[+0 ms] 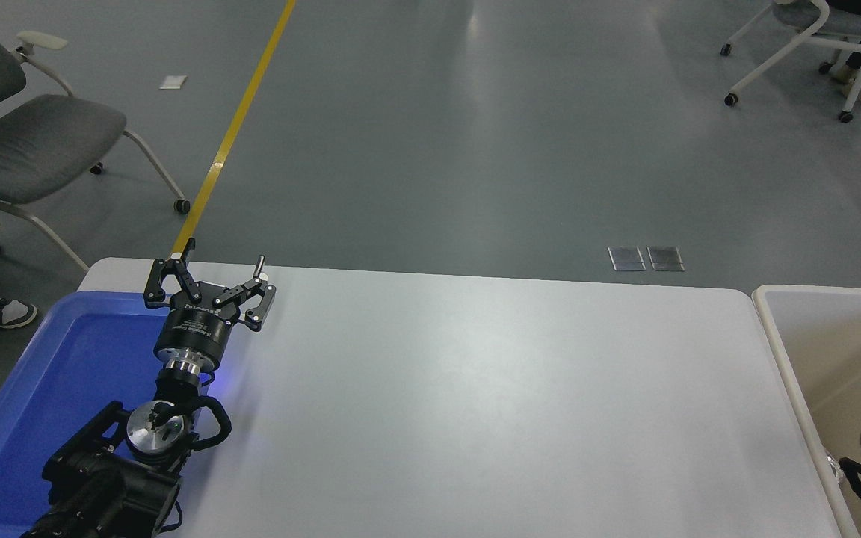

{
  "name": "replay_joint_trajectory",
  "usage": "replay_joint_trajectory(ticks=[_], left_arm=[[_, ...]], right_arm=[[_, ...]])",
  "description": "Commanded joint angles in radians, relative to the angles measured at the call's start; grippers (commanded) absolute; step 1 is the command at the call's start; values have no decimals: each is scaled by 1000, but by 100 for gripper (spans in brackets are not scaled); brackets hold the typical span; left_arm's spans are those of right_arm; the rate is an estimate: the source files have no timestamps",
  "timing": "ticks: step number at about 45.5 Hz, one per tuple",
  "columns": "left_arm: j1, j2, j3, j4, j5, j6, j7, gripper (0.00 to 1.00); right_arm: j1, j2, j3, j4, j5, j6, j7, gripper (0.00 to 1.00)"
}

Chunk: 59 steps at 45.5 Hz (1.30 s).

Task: Pick up paper ball place in dustbin

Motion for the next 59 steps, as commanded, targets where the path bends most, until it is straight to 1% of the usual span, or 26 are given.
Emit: replay_joint_trajectory(ticks=[1,16,24,29,34,40,48,59], left_arm=[[0,0,0,0,1,0,0,99],[0,0,2,0,1,0,0,99],[0,0,0,0,1,0,0,99],[0,0,0,0,1,0,0,99],[0,0,0,0,1,0,0,99],[0,0,0,0,1,0,0,99],[0,0,0,0,1,0,0,99],[0,0,2,0,1,0,0,99]], right_arm=[[45,-18,0,4,0,0,0,100],[160,-66,0,63,0,-1,0,100],[217,-121,19,183,0,3,2,100],[237,-156,117,292,0,5,3,100],[237,-216,255,462,0,6,3,100],[237,-245,380,628,0,8,3,100],[234,-224,499,764,0,9,3,100],[191,-87,611,817,0,11,8,100]])
